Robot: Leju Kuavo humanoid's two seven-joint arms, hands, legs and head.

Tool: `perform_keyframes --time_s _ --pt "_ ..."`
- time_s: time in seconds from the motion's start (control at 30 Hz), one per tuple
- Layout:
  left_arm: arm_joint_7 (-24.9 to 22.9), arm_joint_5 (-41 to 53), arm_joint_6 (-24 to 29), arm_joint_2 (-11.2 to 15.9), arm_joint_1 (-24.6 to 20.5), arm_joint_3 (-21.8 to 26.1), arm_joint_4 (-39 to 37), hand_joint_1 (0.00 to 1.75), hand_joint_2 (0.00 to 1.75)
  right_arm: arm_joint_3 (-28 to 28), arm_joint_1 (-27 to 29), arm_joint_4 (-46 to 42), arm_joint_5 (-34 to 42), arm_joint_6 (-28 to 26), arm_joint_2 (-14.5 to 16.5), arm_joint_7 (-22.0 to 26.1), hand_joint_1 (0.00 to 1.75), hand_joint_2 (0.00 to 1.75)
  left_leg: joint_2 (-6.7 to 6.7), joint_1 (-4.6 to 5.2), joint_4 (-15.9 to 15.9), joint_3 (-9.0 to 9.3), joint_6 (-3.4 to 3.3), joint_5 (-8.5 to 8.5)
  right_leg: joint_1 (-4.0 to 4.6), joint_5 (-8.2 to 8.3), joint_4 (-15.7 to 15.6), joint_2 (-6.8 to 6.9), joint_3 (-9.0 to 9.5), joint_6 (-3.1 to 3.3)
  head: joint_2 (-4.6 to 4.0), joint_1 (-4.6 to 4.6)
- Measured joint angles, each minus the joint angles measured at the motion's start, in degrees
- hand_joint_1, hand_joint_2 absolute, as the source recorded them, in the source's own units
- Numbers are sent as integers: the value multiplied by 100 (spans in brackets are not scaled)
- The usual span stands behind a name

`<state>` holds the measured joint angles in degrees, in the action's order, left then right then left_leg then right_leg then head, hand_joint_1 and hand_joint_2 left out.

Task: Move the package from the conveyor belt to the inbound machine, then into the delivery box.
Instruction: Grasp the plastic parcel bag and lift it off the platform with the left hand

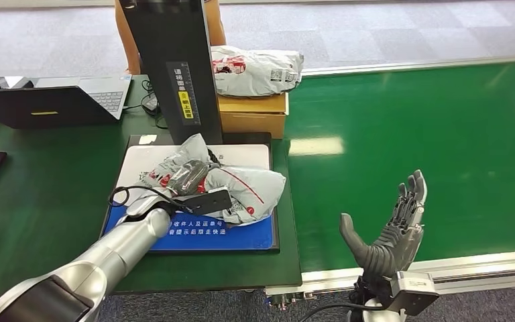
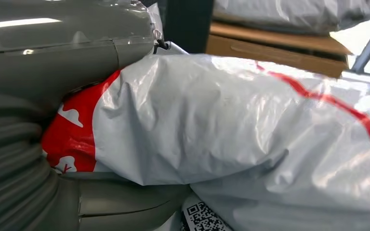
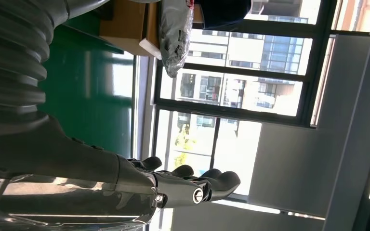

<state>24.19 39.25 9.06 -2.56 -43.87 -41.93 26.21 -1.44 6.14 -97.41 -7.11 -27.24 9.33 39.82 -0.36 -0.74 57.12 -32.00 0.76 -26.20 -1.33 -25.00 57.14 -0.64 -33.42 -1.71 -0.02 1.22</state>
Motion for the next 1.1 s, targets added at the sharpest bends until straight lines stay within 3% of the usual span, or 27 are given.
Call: perform_keyframes --time_s 0.13,0.67,1.1 --pt "96 -110 330 76 244 270 264 175 175 0 -3 14 -32 27 0 0 0 175 0 0 0 -6 0 0 1 0 0 1 -7 1 0 -1" --pt "179 -171 516 203 565 651 731 175 175 1 -30 31 -39 8 0 -21 0 175 -2 0 0 -23 0 0 0 -1 0 2 -22 1 0 0" --pt "509 -460 934 535 2010 1929 3382 175 175 19 -65 33 -226 34 8 -190 0 175 -1 0 0 -52 1 0 0 -3 1 2 -51 -1 0 0"
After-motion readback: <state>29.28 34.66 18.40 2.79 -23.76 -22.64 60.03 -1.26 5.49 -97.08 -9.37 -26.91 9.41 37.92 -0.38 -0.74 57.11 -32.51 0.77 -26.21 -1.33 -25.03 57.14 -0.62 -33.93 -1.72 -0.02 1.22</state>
